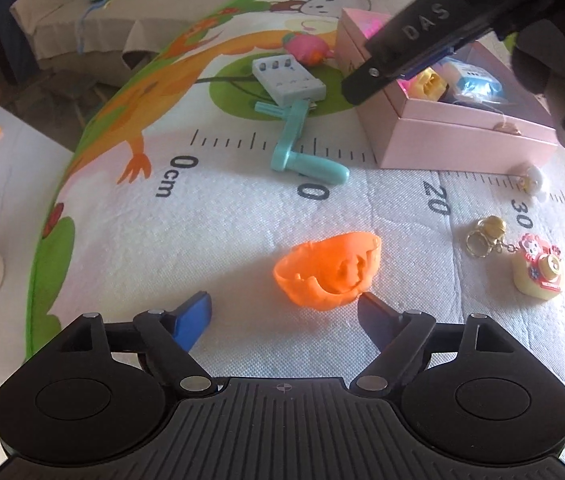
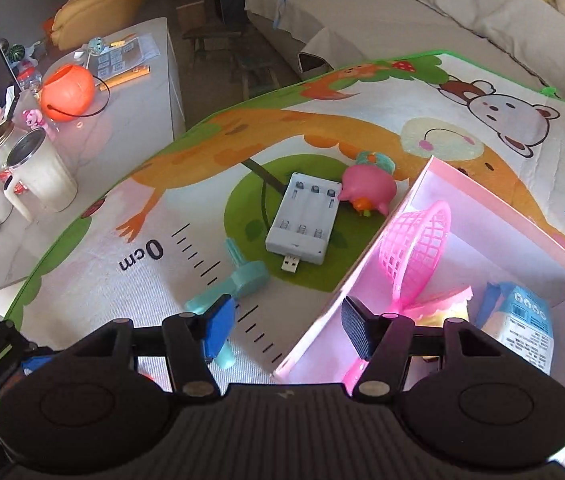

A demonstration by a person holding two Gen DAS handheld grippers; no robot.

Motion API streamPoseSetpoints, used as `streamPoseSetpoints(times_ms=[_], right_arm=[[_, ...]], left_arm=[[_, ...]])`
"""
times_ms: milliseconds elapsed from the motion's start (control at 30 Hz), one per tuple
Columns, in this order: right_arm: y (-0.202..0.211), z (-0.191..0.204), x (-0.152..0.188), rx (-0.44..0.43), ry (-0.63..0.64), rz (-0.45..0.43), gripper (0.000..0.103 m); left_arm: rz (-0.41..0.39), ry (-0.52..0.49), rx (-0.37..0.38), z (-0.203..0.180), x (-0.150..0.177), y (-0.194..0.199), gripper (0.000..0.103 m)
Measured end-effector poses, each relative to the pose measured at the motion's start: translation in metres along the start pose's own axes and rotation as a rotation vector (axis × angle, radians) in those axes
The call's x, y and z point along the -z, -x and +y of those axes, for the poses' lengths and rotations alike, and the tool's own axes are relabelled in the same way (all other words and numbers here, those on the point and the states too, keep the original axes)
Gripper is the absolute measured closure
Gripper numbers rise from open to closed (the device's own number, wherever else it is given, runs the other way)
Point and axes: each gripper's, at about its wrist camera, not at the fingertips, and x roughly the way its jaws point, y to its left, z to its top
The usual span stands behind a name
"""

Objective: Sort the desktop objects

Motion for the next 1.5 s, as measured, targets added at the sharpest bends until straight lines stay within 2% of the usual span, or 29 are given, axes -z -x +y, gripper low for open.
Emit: streamPoseSetpoints(times_ms=[100, 267, 367, 567, 767, 933, 1133, 1267, 1400, 1500], right_arm=[[0.02, 0.002, 0.015, 0.036, 0.022, 0.007, 0.042], [0.06, -0.009, 0.052, 0.043, 0.011, 0.035, 0.042], [0.07, -0.026, 0.073, 0.114, -0.012, 0.049, 0.042], [0.071, -0.068, 0.106, 0.164, -0.124, 0.108, 0.043], [0.052, -0.082, 0.122, 0.283, -0.089, 0.152, 0.053], [0.045, -0.093, 0.118, 0.338, -0.088, 0.122, 0.057], [0.035, -0.087, 0.106, 0.332, -0.059, 0.095, 0.057], [0.038, -0.09, 0.109, 0.3, -0.083, 0.088, 0.057], [0.047, -0.095, 0.123, 0.252, -0.136, 0.111, 0.055], [0.053, -0.106, 0.138, 0.208, -0.221, 0.124, 0.055]], left_arm=[[0.004, 0.007, 0.001, -0.003, -0.002, -0.002, 0.016], [-0.002, -0.006, 0.013, -0.01, -0.003, -0.002, 0.015], [0.001, -0.011, 0.014, -0.014, -0.002, -0.003, 0.014], [0.008, -0.02, 0.006, -0.018, 0.0, -0.002, 0.011], [0.021, -0.009, -0.008, -0.018, 0.0, -0.002, 0.01], [0.024, -0.012, -0.013, -0.019, 0.001, -0.001, 0.01], [0.029, -0.012, -0.022, -0.021, 0.001, -0.001, 0.01], [0.03, -0.012, -0.021, -0.022, 0.001, -0.001, 0.01], [0.022, -0.01, -0.018, -0.021, 0.0, 0.0, 0.01], [0.022, -0.012, -0.01, -0.023, 0.0, -0.002, 0.009]])
